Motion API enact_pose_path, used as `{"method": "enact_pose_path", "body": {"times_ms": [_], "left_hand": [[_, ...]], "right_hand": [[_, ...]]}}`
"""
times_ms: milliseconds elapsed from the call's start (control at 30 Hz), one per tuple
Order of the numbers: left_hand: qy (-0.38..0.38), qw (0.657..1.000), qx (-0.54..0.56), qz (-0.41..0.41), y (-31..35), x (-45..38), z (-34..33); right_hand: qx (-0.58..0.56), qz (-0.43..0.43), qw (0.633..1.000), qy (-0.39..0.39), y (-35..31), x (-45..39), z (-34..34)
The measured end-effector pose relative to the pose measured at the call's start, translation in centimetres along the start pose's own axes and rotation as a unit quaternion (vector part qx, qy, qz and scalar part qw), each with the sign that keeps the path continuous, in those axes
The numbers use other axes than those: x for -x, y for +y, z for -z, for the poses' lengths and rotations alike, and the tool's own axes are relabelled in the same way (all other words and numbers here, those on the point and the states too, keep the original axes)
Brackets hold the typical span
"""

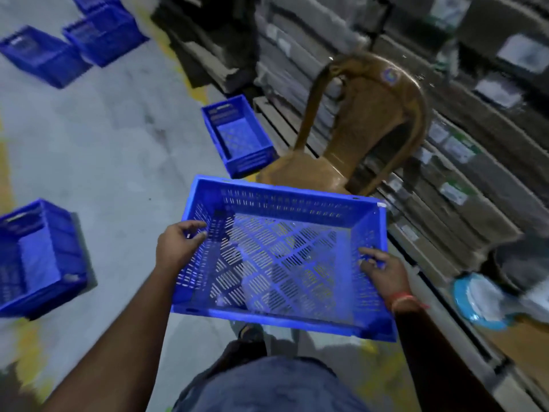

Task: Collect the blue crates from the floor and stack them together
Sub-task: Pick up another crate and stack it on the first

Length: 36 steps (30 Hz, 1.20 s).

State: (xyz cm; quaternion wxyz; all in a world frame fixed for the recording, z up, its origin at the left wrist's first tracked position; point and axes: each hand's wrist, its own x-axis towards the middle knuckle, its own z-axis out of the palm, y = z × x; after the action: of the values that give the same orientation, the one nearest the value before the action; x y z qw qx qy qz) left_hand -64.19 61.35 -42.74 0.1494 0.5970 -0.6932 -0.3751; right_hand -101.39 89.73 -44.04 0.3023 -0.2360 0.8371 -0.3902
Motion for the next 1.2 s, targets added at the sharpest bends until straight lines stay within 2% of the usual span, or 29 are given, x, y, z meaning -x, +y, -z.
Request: {"method": "enact_pose_path", "body": {"times_ms": [267,400,800,967,1200], "left_hand": [[0.069,0.993,0.055,0.075,-5.5,-4.0,8.1],[0.099,0.986,0.077,0.106,-7.9,-6.0,12.0],[0.217,0.944,0.146,0.200,-12.6,-14.4,20.8],[0.267,0.918,0.159,0.246,-14.6,-19.2,23.9],[0.363,0.865,0.175,0.300,-16.3,-22.9,28.3]], "right_hand": [[0.034,0.041,0.997,-0.055,-12.6,-6.7,-9.1],[0.054,0.092,0.990,-0.095,-18.5,-9.6,-13.9],[0.109,0.181,0.951,-0.227,-33.6,-23.4,-31.7],[0.136,0.214,0.924,-0.286,-40.7,-30.0,-39.4],[0.190,0.300,0.856,-0.376,-51.7,-35.4,-52.0]]}}
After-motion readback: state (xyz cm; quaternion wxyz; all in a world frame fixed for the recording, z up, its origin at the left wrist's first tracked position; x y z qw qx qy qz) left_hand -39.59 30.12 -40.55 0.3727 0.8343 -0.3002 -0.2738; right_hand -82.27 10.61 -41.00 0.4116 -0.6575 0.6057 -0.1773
